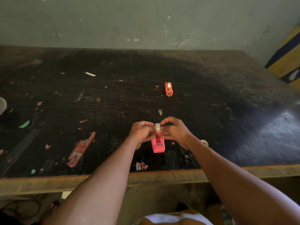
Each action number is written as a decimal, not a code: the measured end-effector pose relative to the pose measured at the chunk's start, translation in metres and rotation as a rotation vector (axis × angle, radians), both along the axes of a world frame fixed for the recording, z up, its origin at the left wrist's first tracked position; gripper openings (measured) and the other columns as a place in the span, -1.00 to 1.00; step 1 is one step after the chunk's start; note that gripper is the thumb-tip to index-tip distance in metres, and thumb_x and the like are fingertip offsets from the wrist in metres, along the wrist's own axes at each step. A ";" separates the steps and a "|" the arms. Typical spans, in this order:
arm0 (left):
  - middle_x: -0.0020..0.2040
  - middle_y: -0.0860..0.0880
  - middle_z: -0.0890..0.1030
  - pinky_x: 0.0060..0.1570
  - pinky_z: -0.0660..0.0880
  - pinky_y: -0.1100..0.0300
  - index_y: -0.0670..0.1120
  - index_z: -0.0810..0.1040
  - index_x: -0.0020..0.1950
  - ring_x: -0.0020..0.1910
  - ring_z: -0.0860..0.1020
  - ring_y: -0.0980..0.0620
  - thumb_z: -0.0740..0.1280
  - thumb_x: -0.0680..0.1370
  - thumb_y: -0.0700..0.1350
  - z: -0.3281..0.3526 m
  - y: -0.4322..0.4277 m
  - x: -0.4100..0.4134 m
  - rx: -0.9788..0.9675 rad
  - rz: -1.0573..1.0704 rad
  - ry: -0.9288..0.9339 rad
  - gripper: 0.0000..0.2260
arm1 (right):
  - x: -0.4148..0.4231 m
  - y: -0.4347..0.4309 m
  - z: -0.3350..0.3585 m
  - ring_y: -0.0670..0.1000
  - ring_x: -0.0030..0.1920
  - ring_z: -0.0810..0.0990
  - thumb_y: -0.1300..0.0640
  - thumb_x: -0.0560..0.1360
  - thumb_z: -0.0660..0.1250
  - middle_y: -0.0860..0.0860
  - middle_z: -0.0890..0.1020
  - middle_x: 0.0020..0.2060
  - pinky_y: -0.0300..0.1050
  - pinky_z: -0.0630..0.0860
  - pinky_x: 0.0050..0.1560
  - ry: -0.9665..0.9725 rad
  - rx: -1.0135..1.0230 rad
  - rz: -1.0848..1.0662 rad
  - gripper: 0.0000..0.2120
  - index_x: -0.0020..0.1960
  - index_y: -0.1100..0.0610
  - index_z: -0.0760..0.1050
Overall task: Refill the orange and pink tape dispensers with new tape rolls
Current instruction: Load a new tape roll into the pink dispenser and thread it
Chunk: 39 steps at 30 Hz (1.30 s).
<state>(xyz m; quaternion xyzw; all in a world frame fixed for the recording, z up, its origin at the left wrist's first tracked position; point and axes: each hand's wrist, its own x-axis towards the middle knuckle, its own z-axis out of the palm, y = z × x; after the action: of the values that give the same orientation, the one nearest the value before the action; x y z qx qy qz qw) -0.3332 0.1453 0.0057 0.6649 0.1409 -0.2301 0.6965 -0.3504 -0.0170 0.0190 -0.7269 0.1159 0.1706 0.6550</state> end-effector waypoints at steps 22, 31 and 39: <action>-0.06 -0.11 0.69 -0.14 0.60 0.17 -0.13 0.67 0.08 -0.09 0.65 0.01 0.38 0.56 -0.19 0.001 0.003 -0.001 -0.003 -0.098 0.120 -0.86 | -0.005 -0.010 0.006 0.06 -0.13 0.73 0.21 0.55 0.37 0.20 0.69 -0.06 -0.15 0.64 -0.18 0.009 -0.073 0.130 -0.69 0.25 -0.02 0.48; 0.03 -0.17 0.72 -0.09 0.64 0.16 -0.18 0.65 0.05 0.01 0.72 -0.04 0.38 0.55 -0.35 -0.005 0.003 -0.003 -0.045 -0.016 0.073 -0.86 | -0.006 -0.012 0.001 0.11 0.01 0.72 0.23 0.55 0.37 0.18 0.71 -0.02 -0.10 0.66 -0.04 0.045 -0.042 0.101 -0.68 0.30 0.15 0.51; 0.01 -0.17 0.72 -0.21 0.64 0.24 -0.19 0.66 0.00 -0.03 0.72 -0.03 0.39 0.53 -0.38 0.000 0.006 -0.001 -0.028 0.026 0.061 -0.86 | -0.005 -0.007 0.004 0.06 0.07 0.70 0.29 0.55 0.35 0.14 0.68 0.07 -0.03 0.63 0.12 0.031 -0.035 0.109 -0.70 0.27 0.16 0.55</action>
<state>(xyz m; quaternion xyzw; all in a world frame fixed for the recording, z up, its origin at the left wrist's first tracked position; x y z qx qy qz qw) -0.3344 0.1509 0.0056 0.6460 0.1675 -0.2432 0.7039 -0.3549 -0.0238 0.0226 -0.7408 0.0890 0.2152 0.6301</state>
